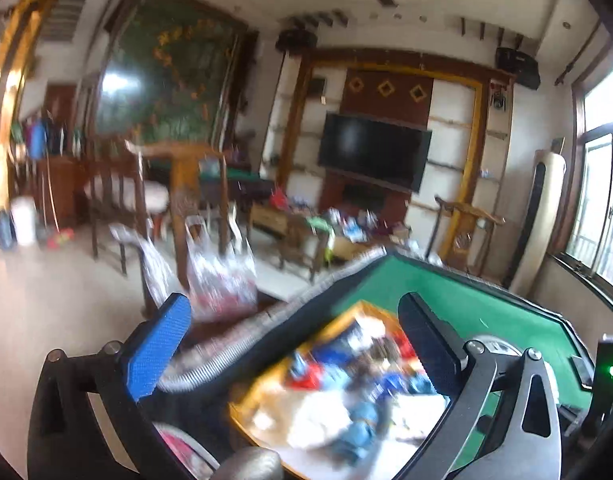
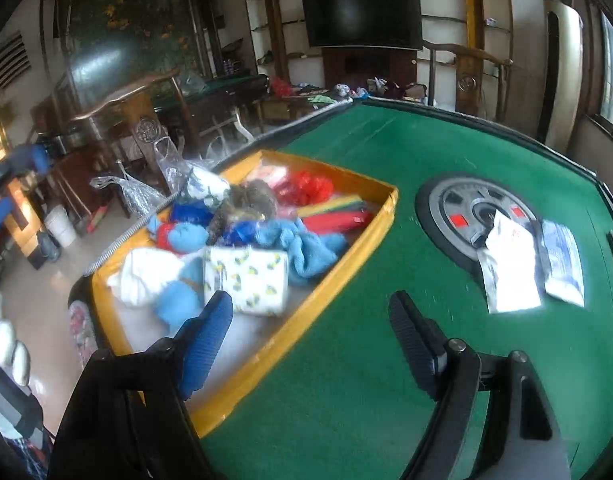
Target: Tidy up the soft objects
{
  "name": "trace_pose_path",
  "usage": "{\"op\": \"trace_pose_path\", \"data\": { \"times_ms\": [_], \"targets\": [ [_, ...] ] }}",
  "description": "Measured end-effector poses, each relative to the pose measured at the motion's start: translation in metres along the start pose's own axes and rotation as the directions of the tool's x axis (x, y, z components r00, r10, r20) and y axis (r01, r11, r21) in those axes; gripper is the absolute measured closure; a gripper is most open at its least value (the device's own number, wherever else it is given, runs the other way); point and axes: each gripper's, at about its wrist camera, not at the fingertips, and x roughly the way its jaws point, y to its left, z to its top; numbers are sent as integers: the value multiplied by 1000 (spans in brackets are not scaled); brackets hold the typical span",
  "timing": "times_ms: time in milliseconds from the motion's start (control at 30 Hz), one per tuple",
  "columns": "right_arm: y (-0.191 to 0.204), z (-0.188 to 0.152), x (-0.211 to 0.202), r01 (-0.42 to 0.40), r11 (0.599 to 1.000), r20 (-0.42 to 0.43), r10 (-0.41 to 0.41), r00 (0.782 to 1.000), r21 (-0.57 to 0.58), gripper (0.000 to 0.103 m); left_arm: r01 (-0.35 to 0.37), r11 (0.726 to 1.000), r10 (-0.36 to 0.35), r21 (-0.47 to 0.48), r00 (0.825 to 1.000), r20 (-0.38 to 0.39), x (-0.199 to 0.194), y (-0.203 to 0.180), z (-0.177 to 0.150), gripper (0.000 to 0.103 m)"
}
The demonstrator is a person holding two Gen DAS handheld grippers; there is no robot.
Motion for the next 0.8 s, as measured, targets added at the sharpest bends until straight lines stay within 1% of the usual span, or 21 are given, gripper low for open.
{"op": "trace_pose_path", "data": {
  "times_ms": [33, 100, 167, 233, 333, 500, 667, 800],
  "targets": [
    [-3, -3, -4, 2, 1000, 2, -2, 1000, 3, 27, 2, 1000, -2, -1, 1000, -30, 4, -3, -4, 0],
    [-5, -14, -9, 14, 1000, 4, -14, 1000, 6, 27, -20, 1000, 22, 20, 997, -81, 10, -13, -12, 0],
    [-7, -23, -13, 29, 1000, 7, -29, 1000, 4, 27, -43, 996, 51, 75, 992, -118, 16, -26, -18, 0],
    [-10, -29, -16, 39, 999, 4, -39, 999, 4, 27, -92, 985, 112, 147, 984, -137, 20, -40, -23, 0],
    [-13, -38, -19, 23, 1000, -1, -23, 1000, 18, 27, -131, 970, 161, 205, 977, -139, 21, -57, -29, 0],
    [-8, -44, -20, 31, 1000, -9, -30, 999, 3, 26, -114, 970, 153, 213, 972, -177, 18, -68, -42, 0],
    [4, -44, -19, 70, 997, -12, -70, 997, -43, 26, -134, 962, 180, 237, 966, -184, 21, -71, -48, 0],
    [15, -43, -14, 81, 993, -25, -83, 996, -83, 26, -126, 965, 178, 232, 959, -219, 27, -67, -52, 0]
  ]
}}
